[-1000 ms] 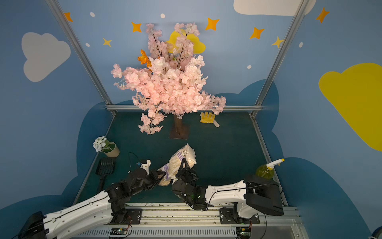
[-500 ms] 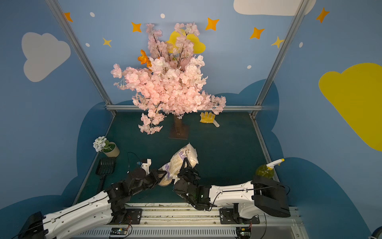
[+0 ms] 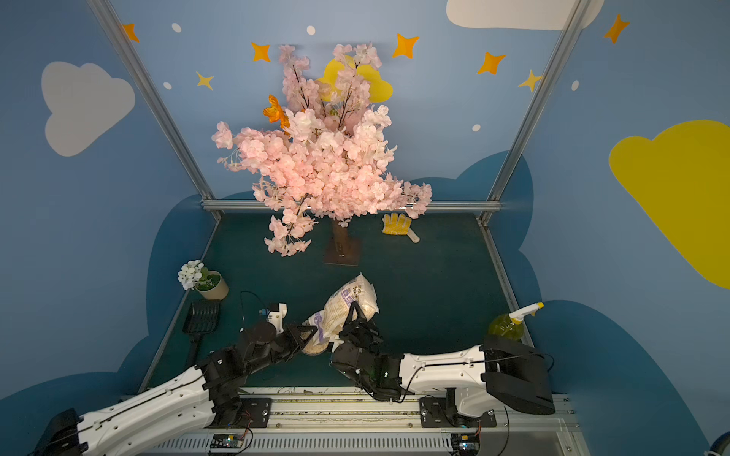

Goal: Pour the oats into the breakfast bowl
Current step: Pour the oats into the bowl.

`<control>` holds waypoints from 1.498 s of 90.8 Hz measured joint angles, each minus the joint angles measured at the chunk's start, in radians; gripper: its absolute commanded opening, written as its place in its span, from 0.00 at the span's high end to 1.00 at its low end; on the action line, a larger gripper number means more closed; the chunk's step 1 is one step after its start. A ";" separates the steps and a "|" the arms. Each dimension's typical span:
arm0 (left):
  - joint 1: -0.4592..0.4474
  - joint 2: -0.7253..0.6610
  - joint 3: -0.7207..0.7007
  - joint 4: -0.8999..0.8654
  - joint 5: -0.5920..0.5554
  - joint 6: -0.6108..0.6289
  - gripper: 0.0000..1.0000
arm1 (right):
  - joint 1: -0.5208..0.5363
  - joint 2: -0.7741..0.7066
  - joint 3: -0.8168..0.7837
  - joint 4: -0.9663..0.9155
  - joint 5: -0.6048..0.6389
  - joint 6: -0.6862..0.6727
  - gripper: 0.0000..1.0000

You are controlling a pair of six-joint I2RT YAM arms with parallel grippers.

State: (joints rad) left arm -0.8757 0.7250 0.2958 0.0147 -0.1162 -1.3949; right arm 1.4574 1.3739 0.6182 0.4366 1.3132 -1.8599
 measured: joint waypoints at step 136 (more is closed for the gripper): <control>0.057 -0.070 -0.015 -0.025 0.034 0.038 0.97 | 0.003 0.000 0.000 -0.095 -0.023 0.156 1.00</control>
State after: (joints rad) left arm -0.8188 0.6552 0.2810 -0.0101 -0.0826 -1.3567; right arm 1.4605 1.3739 0.6186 0.3412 1.2900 -1.7039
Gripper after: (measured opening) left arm 0.045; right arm 0.306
